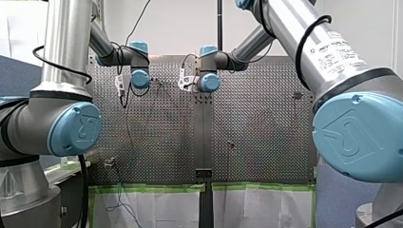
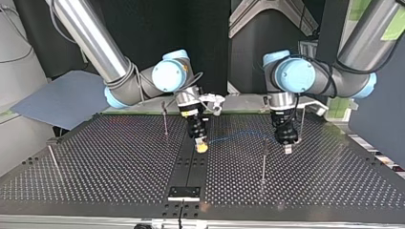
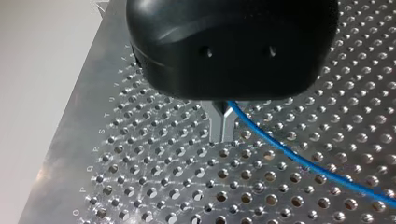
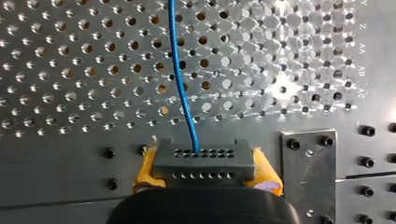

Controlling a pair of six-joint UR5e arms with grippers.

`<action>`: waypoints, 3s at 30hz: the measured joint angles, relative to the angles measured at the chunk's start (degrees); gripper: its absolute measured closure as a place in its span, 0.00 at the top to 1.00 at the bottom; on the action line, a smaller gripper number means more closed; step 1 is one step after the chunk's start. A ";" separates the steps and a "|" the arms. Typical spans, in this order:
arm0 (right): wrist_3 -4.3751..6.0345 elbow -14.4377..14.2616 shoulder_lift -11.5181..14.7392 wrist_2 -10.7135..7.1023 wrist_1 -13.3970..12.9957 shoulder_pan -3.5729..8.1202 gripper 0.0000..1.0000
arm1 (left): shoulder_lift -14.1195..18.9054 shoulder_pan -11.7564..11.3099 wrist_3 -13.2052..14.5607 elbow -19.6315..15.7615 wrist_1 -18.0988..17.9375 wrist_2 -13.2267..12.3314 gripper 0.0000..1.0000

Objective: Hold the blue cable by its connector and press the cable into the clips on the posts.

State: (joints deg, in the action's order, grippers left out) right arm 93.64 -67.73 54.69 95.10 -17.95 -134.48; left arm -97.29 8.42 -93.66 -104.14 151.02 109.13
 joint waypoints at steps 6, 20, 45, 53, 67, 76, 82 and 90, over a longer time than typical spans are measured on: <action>-0.01 0.66 -0.19 -0.28 -0.01 0.40 0.00 | -0.11 -0.56 -0.44 1.00 0.24 -1.37 0.00; -0.19 3.33 -3.16 -0.78 0.04 1.92 0.00 | -4.57 -1.71 -0.81 6.03 3.13 -4.25 0.00; -0.11 4.14 -3.60 -1.17 0.20 4.87 0.00 | -4.79 -2.73 -0.65 6.62 4.24 -3.18 0.45; -0.20 4.14 -3.57 -1.19 0.51 4.73 0.00 | -4.71 -2.51 -0.31 6.61 6.56 -2.75 0.92; -0.24 4.13 -3.56 -1.14 0.80 4.63 0.00 | -4.33 -1.43 -1.98 6.57 13.66 3.57 1.00; -0.28 4.14 -3.49 -1.14 1.40 4.39 0.00 | -0.43 -0.09 -4.06 4.85 18.51 3.64 1.00; -0.25 4.14 -3.43 -1.14 1.48 4.27 0.00 | 2.45 1.04 -4.21 2.31 21.32 1.53 1.00; -0.19 4.13 -3.41 -1.14 1.55 3.96 0.00 | 4.68 2.82 -3.99 -1.57 20.04 0.19 1.00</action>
State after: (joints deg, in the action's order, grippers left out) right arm 93.45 -63.60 51.28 93.96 -16.40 -130.52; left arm -92.61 11.24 -97.65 -105.72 171.07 109.32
